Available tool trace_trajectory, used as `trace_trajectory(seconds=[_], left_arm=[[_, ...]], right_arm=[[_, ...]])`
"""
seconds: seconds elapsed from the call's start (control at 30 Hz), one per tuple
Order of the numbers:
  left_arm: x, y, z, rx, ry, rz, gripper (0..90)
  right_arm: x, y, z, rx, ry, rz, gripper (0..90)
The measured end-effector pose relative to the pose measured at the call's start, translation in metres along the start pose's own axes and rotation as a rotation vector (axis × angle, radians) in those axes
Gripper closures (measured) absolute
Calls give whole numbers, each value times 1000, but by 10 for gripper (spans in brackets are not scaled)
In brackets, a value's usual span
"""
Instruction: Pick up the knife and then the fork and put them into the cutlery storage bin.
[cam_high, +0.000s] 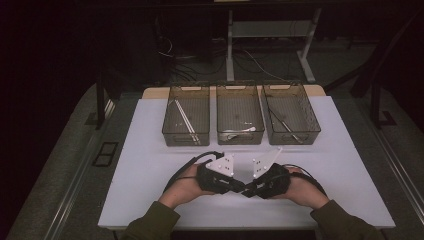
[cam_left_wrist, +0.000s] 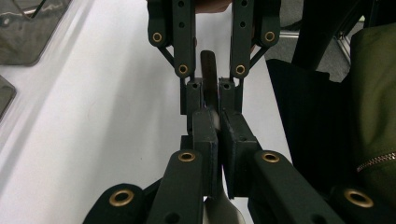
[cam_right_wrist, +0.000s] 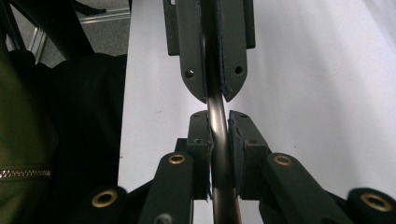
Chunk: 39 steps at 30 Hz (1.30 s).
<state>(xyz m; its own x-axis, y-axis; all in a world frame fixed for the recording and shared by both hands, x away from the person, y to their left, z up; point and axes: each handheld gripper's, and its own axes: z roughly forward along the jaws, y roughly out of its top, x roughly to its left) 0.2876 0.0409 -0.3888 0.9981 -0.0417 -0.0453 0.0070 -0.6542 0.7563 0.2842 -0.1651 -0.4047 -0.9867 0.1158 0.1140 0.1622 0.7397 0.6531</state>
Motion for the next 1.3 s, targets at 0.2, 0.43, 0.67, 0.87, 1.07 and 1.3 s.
trace_trajectory(seconds=[0.2,0.43,0.67,0.87,1.07,1.3], left_arm=[[1,-1,3,12,-18,23,842],[3,-6,-1,-22,33,-43,601],[6,-22,-24,-105,147,-128,386],[5,-42,-38,-131,234,-191,303],[-3,-67,-44,-147,304,-265,225],[-14,-90,-46,-153,371,-328,137]], right_arm=[[0,0,2,23,6,-30,819],[-1,-2,2,30,-21,-10,874],[-12,-9,-9,19,-66,18,873],[-22,-17,-22,22,-117,77,872],[-30,-25,-34,3,-172,147,871],[-37,-35,-48,-24,-232,227,871]])
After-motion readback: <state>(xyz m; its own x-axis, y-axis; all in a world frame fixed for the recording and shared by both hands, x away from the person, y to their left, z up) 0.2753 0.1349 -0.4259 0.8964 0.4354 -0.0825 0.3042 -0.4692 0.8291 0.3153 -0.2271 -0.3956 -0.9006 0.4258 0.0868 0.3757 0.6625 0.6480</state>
